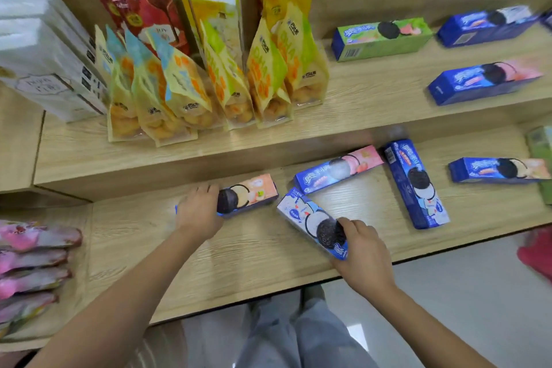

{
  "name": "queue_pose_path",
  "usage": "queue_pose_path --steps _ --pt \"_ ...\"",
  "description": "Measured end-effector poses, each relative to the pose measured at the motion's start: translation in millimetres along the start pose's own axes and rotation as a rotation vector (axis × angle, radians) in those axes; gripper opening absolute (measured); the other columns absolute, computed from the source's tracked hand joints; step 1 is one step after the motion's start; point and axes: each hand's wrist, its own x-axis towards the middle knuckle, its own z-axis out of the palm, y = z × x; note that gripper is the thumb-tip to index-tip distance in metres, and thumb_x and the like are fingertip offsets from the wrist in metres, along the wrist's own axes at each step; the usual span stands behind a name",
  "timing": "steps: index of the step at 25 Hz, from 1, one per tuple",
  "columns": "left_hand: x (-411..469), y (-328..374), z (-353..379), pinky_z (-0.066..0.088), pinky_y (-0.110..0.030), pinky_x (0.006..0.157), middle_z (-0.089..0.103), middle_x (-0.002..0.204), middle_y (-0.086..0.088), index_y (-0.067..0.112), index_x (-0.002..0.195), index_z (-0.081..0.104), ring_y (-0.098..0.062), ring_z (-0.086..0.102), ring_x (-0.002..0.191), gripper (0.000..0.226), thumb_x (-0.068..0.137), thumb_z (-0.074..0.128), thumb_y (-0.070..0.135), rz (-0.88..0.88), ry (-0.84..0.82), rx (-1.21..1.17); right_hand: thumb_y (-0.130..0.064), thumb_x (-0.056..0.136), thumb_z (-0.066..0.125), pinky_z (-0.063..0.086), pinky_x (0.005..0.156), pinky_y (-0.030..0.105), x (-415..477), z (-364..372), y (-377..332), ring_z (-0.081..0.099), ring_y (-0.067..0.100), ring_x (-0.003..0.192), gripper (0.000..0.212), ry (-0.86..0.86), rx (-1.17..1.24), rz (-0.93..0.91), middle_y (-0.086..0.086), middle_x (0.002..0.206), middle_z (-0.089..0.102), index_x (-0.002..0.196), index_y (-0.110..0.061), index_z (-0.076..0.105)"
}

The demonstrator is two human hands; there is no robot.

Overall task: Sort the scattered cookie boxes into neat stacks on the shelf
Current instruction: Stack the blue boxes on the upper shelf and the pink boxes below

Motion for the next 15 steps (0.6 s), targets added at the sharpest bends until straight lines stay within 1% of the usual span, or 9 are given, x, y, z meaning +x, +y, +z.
queue_pose_path --steps 1,3,5,8,12,15 --pt "-5.9 3.1 -2.3 0.043 -0.038 0.07 0.058 0.109 -0.007 0.016 0.109 0.049 -0.031 0.052 0.1 0.047 0.069 0.072 0.026 0.004 0.015 -0.03 -0.02 0.063 0.071 0.047 0.072 0.037 -1.1 -10.5 9.9 0.051 0.028 0.094 0.063 0.024 0.015 0.001 0.004 0.106 0.058 0.121 -0.02 0.046" --pt "-19.0 16.4 -6.9 0.042 -0.037 0.07 0.061 0.105 -0.004 0.019 0.106 0.053 -0.031 0.054 0.098 0.047 0.066 0.075 0.029 0.077 0.072 -0.05 -0.018 0.061 0.073 0.048 0.075 0.038 -2.1 -32.8 32.1 0.053 0.03 0.096 0.065 0.07 0.052 0.019 0.005 0.107 0.059 0.121 -0.019 0.048" --pt "-30.5 44.3 -12.7 0.042 -0.037 0.071 0.063 0.103 -0.002 0.021 0.106 0.057 -0.031 0.055 0.097 0.048 0.062 0.077 0.025 0.18 0.111 -0.05 -0.02 0.06 0.077 0.048 0.077 0.038 -1.8 -56.3 60.4 0.053 0.031 0.098 0.069 0.115 0.094 0.059 0.006 0.108 0.059 0.123 -0.019 0.049" --pt "-40.2 101.6 -15.8 0.043 -0.036 0.072 0.063 0.103 0.0 0.023 0.107 0.057 -0.03 0.057 0.096 0.052 0.058 0.075 0.024 0.246 0.109 -0.033 -0.024 0.059 0.079 0.048 0.076 0.038 1.1 -86.3 106.2 0.052 0.03 0.099 0.071 0.146 0.136 0.087 0.005 0.109 0.06 0.123 -0.02 0.049" --pt "-43.3 190.3 6.2 0.044 -0.037 0.076 0.061 0.111 0.0 0.023 0.111 0.055 -0.028 0.056 0.101 0.051 0.062 0.07 0.025 0.227 0.102 -0.074 -0.034 0.06 0.077 0.048 0.072 0.037 11.9 -124.2 171.3 0.054 0.028 0.098 0.065 0.165 0.201 0.069 0.0 0.104 0.059 0.118 -0.025 0.05" --pt "-40.9 246.9 27.4 0.045 -0.037 0.074 0.063 0.109 -0.001 0.022 0.108 0.057 -0.029 0.057 0.1 0.049 0.061 0.071 0.023 0.191 0.112 -0.116 -0.032 0.059 0.077 0.05 0.073 0.039 24.6 -147.2 215.7 0.055 0.027 0.098 0.065 0.139 0.202 0.014 -0.001 0.107 0.06 0.118 -0.027 0.05"
